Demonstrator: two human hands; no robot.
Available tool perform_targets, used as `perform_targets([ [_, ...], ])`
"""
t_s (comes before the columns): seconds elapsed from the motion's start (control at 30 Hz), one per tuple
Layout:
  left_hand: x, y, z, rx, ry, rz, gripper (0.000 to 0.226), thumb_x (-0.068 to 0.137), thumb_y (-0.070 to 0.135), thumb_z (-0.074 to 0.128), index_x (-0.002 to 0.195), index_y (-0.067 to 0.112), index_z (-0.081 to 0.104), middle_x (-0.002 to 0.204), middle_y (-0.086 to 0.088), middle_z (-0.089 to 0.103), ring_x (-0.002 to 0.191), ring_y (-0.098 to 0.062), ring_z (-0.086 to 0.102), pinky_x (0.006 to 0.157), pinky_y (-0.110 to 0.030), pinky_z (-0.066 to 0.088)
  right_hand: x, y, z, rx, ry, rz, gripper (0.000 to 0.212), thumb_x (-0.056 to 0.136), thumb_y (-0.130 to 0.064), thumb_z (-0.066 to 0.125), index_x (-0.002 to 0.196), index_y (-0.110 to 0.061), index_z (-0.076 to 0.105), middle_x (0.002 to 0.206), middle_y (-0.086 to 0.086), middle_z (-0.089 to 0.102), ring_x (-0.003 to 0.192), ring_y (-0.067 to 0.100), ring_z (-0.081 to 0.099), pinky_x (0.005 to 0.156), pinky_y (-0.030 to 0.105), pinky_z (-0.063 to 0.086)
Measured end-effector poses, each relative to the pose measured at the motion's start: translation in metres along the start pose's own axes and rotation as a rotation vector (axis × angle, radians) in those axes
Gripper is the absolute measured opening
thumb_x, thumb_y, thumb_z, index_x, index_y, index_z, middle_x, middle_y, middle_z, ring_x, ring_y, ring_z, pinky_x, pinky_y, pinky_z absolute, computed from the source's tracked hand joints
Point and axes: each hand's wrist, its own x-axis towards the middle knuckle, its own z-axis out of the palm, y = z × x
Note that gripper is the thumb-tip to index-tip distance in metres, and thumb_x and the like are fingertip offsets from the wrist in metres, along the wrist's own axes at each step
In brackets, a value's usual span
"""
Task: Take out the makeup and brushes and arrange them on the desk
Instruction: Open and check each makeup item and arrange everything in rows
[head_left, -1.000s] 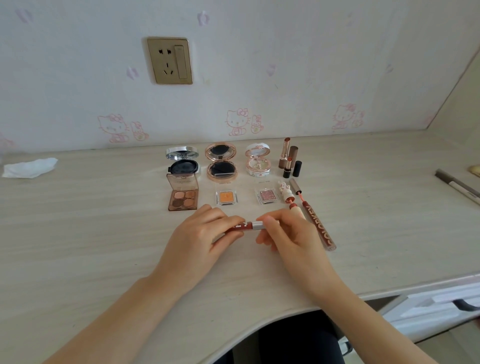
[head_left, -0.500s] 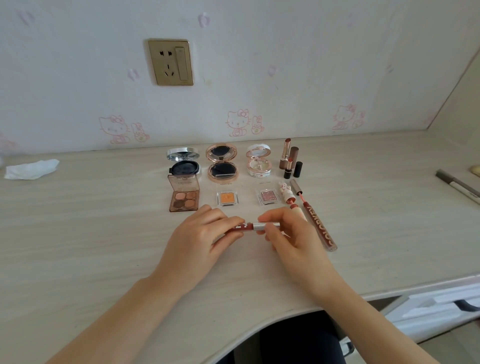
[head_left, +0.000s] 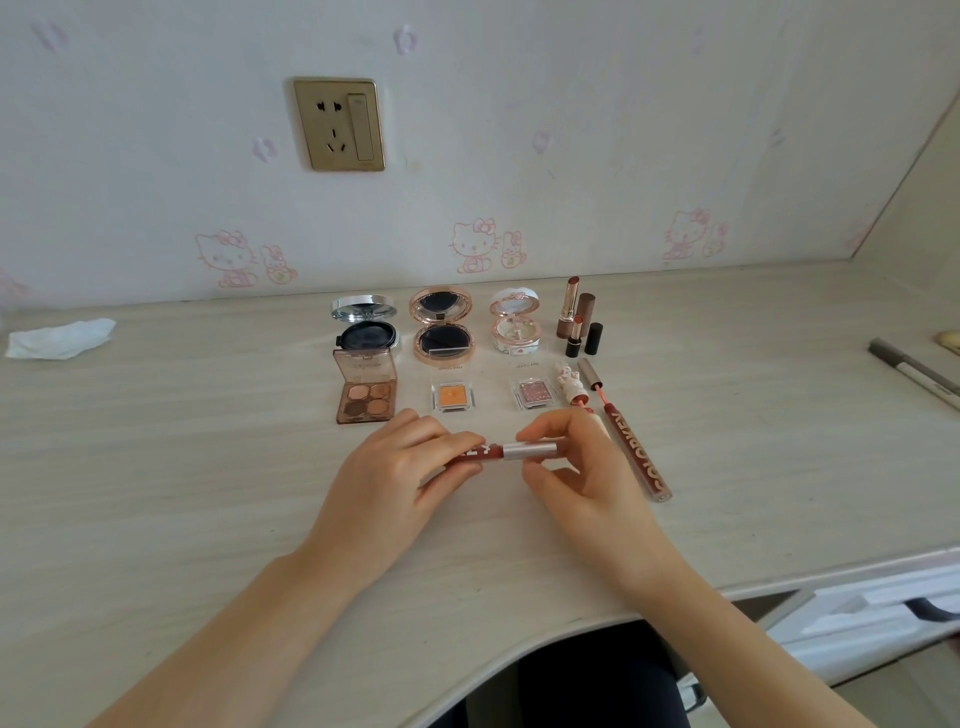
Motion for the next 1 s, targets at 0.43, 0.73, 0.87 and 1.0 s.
perform_targets([
  [0.43,0.0,-0.002,0.0,0.015,0.012,0.002,0.034,0.09,0.04,0.052,0.107,0.017,0.072,0.083,0.009,0.061,0.078,-0.01,0.05,0.068,-0.025,0.044,0.0,-0.003,0.0,0.041,-0.01,0.041,0.02,0.086,-0.024,0.059,0.098,-0.039,0.054,0.11,0.002,0.055,0.096,0.02,0.058,0.073,0.034,0.055],
  [0.73,0.001,0.0,-0.002,-0.004,0.017,-0.032,0.035,0.09,0.041,0.052,0.107,0.018,0.072,0.084,0.01,0.06,0.08,-0.01,0.051,0.069,-0.026,0.045,0.001,-0.004,0.0,-0.01,0.067,0.036,0.017,0.093,-0.015,0.055,0.096,-0.031,0.061,0.101,0.014,0.056,0.076,0.009,0.061,0.063,0.018,0.049],
  [0.87,0.0,0.002,-0.002,-0.04,0.02,-0.059,0.035,0.09,0.042,0.051,0.108,0.018,0.071,0.09,0.011,0.056,0.083,-0.008,0.054,0.069,-0.026,0.048,-0.002,-0.009,-0.003,0.031,0.054,0.014,0.027,0.094,-0.008,0.051,0.095,-0.034,0.058,0.095,0.009,0.057,0.075,0.008,0.058,0.066,0.02,0.047],
  [1.0,0.001,0.006,-0.002,-0.064,0.03,-0.074,0.036,0.091,0.041,0.051,0.111,0.017,0.068,0.095,0.012,0.056,0.088,-0.008,0.055,0.074,-0.028,0.049,-0.004,-0.017,-0.013,0.006,0.068,0.014,0.024,0.095,-0.01,0.05,0.097,-0.032,0.059,0.084,0.001,0.059,0.072,0.008,0.058,0.066,0.022,0.047],
])
